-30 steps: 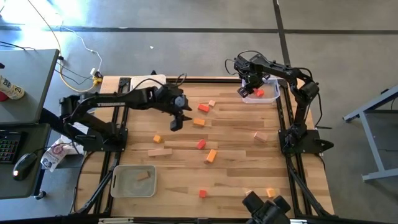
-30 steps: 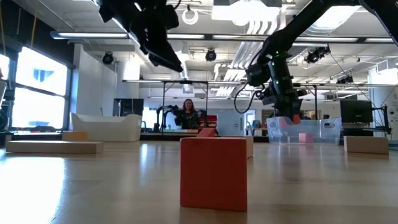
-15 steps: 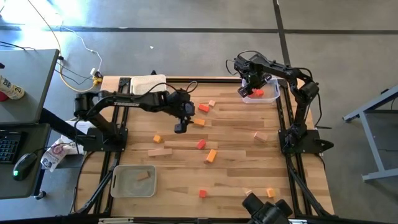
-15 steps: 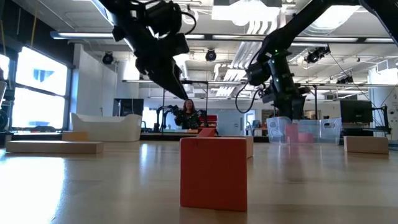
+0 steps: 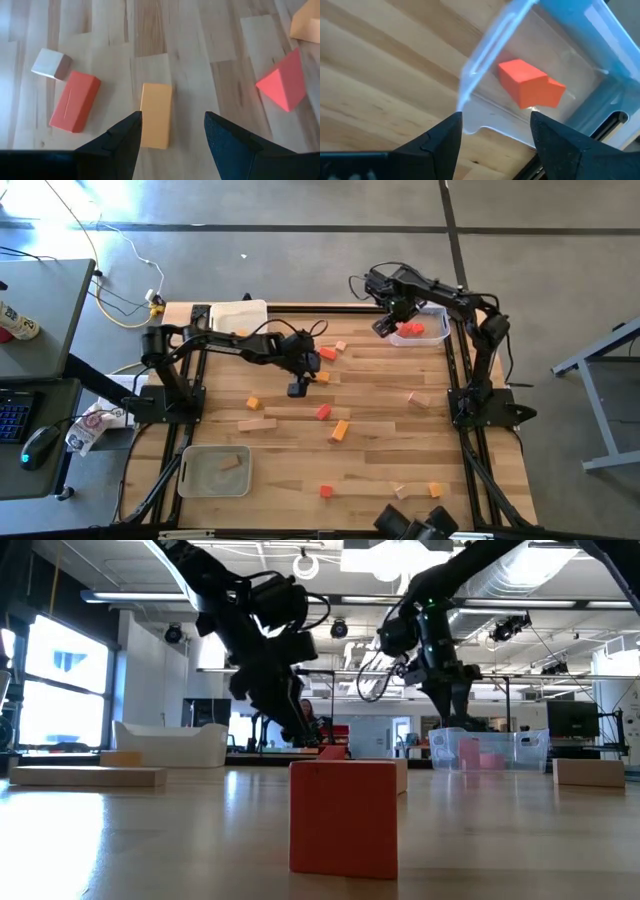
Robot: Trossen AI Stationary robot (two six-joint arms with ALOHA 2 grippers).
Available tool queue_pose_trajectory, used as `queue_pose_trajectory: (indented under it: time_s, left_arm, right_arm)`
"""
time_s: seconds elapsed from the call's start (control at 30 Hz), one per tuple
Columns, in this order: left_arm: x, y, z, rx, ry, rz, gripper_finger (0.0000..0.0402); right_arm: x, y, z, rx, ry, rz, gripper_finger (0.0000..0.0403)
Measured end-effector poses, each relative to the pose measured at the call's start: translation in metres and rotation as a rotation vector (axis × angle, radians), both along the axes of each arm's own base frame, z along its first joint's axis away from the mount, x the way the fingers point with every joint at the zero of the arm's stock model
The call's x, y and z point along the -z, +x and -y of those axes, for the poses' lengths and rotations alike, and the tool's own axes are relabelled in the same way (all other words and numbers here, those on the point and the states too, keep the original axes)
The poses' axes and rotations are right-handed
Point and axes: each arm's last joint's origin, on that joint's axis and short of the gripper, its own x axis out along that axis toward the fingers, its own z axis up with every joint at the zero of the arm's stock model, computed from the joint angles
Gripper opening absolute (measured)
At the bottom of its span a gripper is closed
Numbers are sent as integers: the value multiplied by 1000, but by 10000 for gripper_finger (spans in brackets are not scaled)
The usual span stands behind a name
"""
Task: Sort & place blocks by color
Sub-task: Put the yellow block into the white bin
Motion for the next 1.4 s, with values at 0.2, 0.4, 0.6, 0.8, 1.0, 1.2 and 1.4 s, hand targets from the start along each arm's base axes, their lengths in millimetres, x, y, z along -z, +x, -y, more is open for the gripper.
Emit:
queue_pose_trajectory:
  time_s: [0.2, 0.4, 0.6, 0.8, 1.0, 1.2, 1.4]
  left_arm:
    - [8, 2, -4, 12, 10, -12, 200]
    - [14, 2, -15, -17, 18, 5, 200]
    - [21, -1, -22, -18, 12, -16, 200]
    - [33, 2, -23, 3, -1, -36, 200]
    - [40, 4, -23, 20, -30, -32, 200]
    - [51, 6, -24, 18, -52, -43, 200]
    - [53, 6, -24, 12, -67, -48, 177]
  right_arm:
    - [-11, 17, -18, -43, -11, 10, 220]
    - [-18, 33, -36, -76, -31, 34, 220]
    - [-20, 43, -50, -105, -36, 40, 220]
    - [-20, 49, -60, -138, -35, 40, 220]
    - [-20, 51, -64, -145, -35, 39, 220]
    - [-20, 51, -65, -131, -36, 38, 220]
    - [-20, 51, -65, -129, -33, 31, 220]
